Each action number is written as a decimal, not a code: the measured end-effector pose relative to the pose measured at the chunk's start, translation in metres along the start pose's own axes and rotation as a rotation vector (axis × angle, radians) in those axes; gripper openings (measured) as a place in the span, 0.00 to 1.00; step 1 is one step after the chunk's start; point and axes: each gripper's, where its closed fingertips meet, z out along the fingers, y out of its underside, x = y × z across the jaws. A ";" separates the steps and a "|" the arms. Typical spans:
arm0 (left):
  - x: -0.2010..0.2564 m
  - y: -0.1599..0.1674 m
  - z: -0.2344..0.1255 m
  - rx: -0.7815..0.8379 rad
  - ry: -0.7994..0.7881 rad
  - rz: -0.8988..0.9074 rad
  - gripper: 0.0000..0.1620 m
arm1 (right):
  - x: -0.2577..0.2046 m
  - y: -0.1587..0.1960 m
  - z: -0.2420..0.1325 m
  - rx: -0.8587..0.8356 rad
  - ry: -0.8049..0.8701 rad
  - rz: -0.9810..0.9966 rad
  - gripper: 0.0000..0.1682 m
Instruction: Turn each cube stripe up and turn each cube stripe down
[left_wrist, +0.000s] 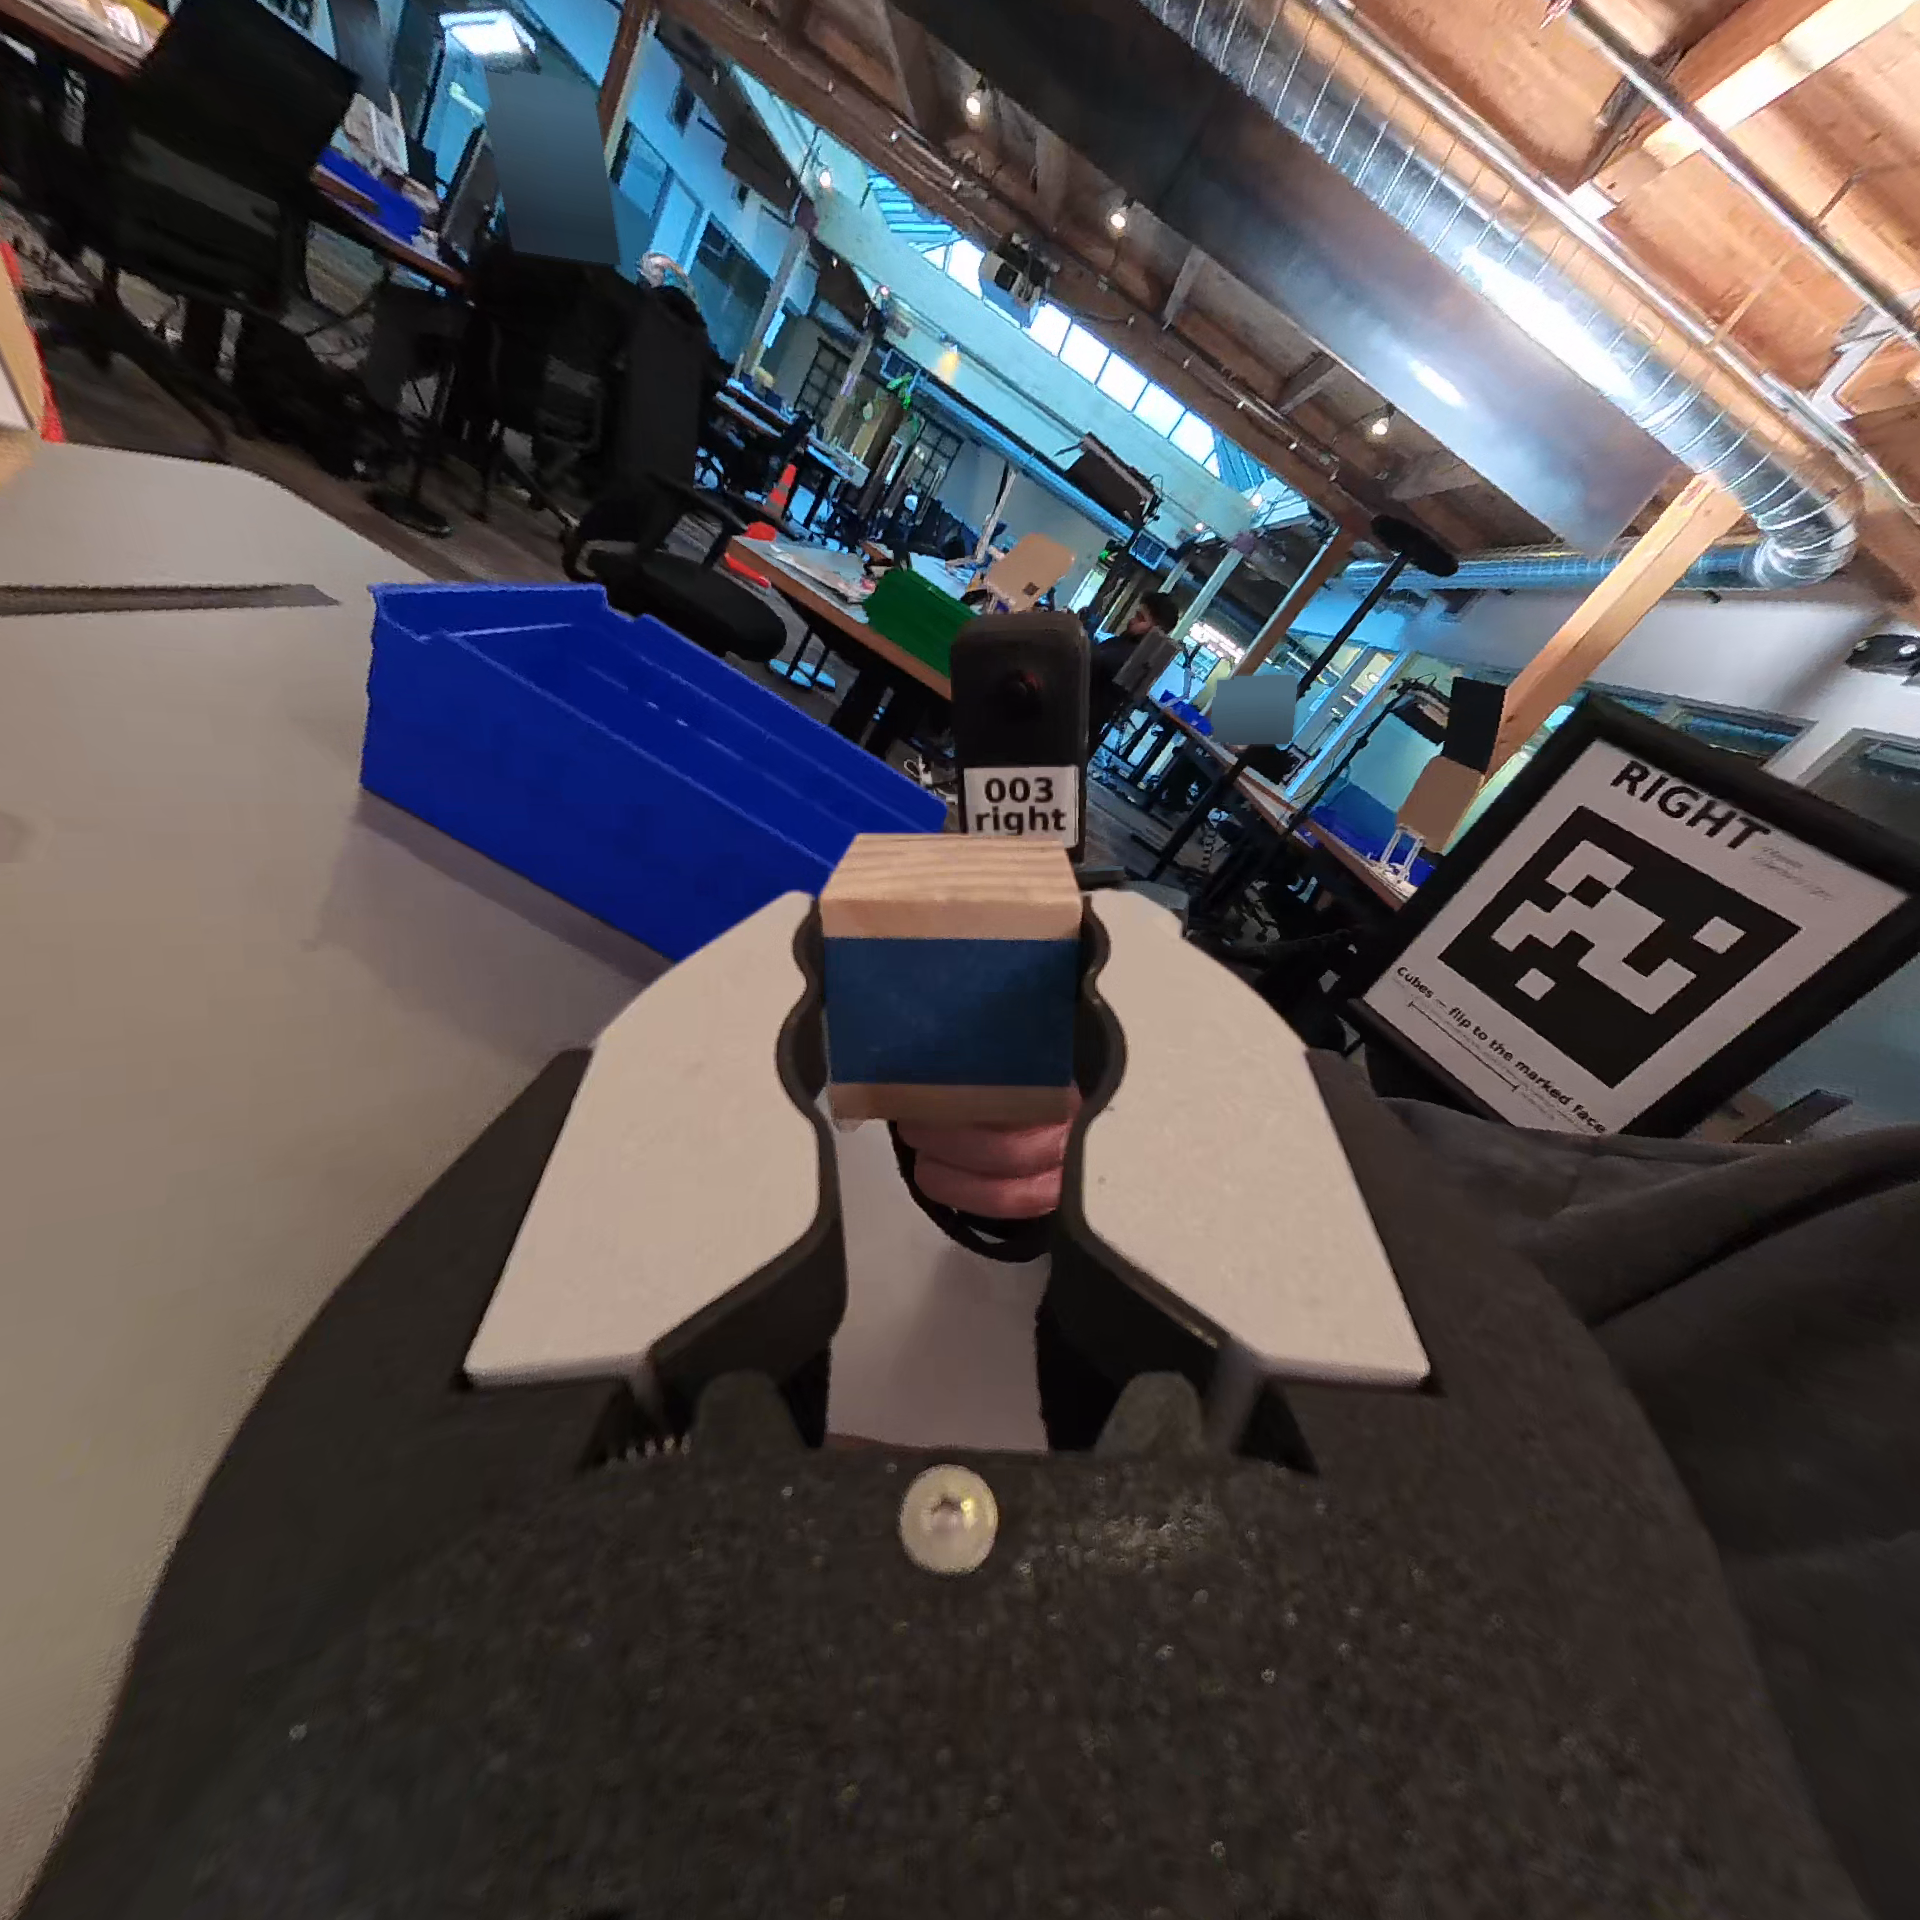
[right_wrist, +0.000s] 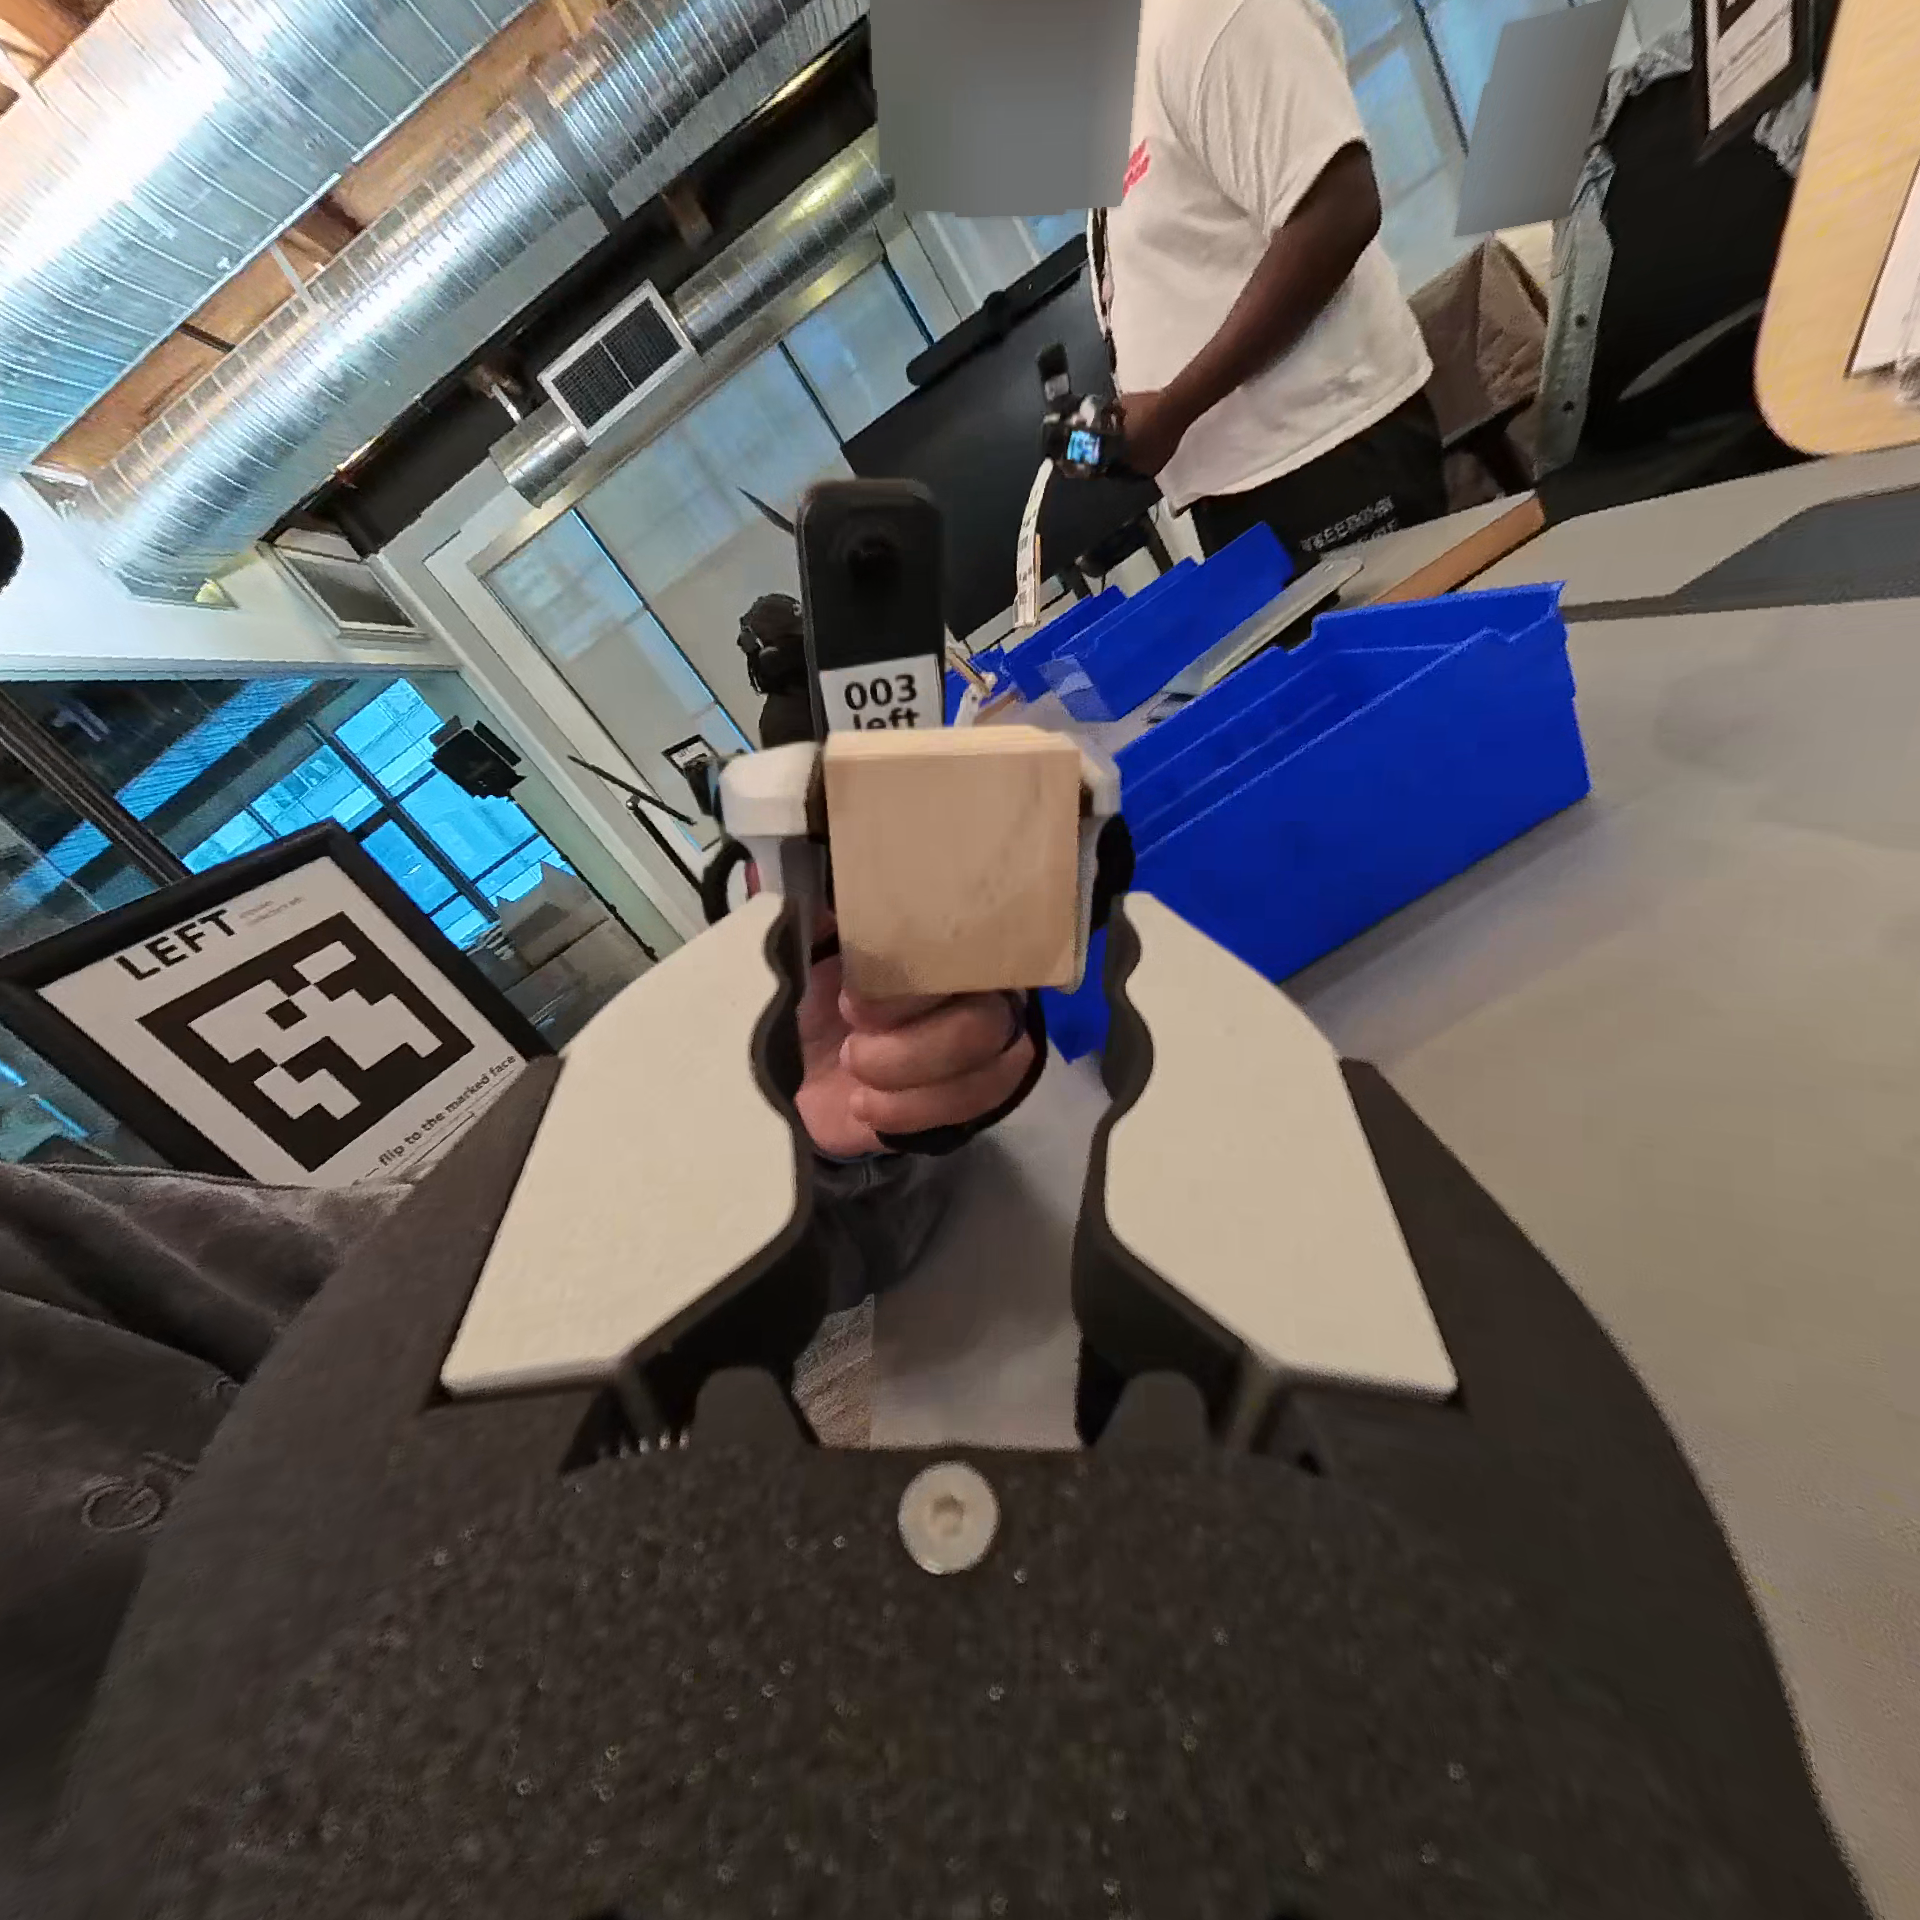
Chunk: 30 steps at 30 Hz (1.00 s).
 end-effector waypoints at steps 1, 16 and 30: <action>-0.003 0.004 0.002 -0.017 -0.003 -0.007 0.27 | 0.002 0.003 0.001 -0.012 -0.006 0.018 0.33; -0.013 0.039 -0.044 -0.027 -0.311 0.018 0.47 | 0.013 -0.008 -0.027 -0.017 0.040 0.049 0.27; -0.013 0.146 -0.069 -0.313 -0.506 0.252 0.40 | 0.066 -0.119 -0.199 0.001 0.874 -0.204 0.27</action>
